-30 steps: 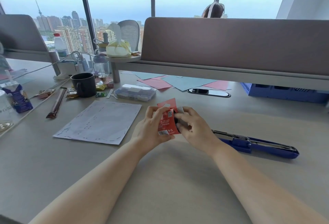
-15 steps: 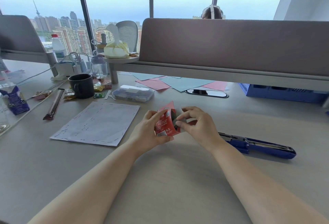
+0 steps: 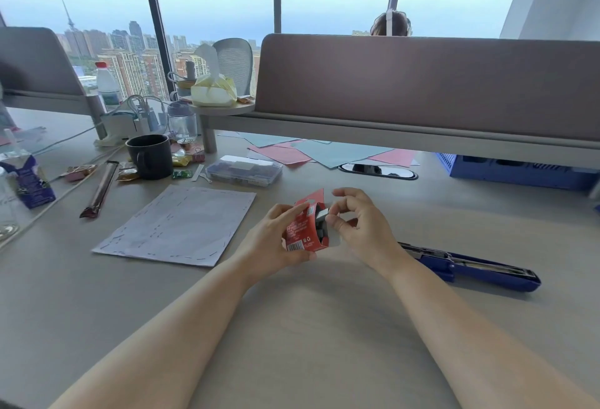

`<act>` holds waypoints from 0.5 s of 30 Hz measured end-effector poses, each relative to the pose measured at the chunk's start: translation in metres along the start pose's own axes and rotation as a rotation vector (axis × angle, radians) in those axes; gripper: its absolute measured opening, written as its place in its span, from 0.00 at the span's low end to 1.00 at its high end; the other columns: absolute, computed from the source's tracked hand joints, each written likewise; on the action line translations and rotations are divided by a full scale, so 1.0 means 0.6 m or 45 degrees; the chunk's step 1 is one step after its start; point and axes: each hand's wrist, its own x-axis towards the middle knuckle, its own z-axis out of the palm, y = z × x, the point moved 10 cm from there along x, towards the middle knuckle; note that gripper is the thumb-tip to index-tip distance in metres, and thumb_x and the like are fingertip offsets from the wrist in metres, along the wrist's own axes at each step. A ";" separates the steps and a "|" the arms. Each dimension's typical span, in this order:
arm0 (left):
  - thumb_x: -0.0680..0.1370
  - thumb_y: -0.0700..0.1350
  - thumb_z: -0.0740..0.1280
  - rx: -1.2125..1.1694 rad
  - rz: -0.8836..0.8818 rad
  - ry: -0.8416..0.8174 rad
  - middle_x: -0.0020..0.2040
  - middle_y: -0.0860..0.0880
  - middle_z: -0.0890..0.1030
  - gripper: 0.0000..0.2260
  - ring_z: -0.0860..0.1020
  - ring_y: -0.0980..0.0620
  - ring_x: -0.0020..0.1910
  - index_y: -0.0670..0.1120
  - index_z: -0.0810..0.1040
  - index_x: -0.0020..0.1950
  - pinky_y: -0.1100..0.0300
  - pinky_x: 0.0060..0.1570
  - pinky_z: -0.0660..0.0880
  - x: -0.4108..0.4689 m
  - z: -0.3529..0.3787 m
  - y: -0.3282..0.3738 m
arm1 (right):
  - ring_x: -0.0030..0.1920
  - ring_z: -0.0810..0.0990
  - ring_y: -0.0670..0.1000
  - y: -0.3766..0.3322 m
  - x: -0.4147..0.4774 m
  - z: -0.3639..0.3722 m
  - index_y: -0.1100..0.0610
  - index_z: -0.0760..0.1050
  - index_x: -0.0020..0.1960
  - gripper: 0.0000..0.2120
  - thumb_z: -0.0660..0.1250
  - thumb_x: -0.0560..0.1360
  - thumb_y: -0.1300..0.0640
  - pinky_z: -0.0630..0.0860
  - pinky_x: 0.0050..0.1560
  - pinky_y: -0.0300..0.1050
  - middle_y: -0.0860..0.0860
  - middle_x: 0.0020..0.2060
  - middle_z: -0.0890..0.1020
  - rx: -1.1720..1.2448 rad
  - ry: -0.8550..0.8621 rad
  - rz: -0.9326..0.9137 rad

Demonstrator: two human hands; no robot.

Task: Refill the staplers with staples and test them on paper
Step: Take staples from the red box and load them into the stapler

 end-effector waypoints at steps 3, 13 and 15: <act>0.66 0.52 0.75 0.025 0.013 -0.008 0.61 0.55 0.68 0.38 0.73 0.53 0.48 0.55 0.61 0.72 0.58 0.53 0.75 0.001 0.000 0.003 | 0.55 0.72 0.45 -0.003 0.001 0.002 0.48 0.70 0.35 0.12 0.67 0.73 0.60 0.71 0.51 0.35 0.45 0.58 0.70 -0.038 -0.007 -0.038; 0.66 0.51 0.76 -0.011 0.026 0.012 0.63 0.53 0.69 0.38 0.73 0.54 0.47 0.54 0.62 0.72 0.63 0.50 0.74 0.002 0.000 0.001 | 0.53 0.71 0.44 -0.005 -0.001 -0.002 0.52 0.78 0.45 0.03 0.68 0.72 0.58 0.69 0.52 0.36 0.46 0.53 0.72 -0.158 0.034 -0.115; 0.66 0.51 0.76 -0.009 0.016 0.021 0.64 0.53 0.69 0.38 0.74 0.53 0.48 0.54 0.62 0.72 0.62 0.50 0.74 0.003 -0.002 -0.002 | 0.56 0.70 0.44 -0.002 -0.001 -0.002 0.53 0.81 0.47 0.05 0.69 0.72 0.58 0.67 0.54 0.38 0.47 0.55 0.73 -0.180 0.014 -0.108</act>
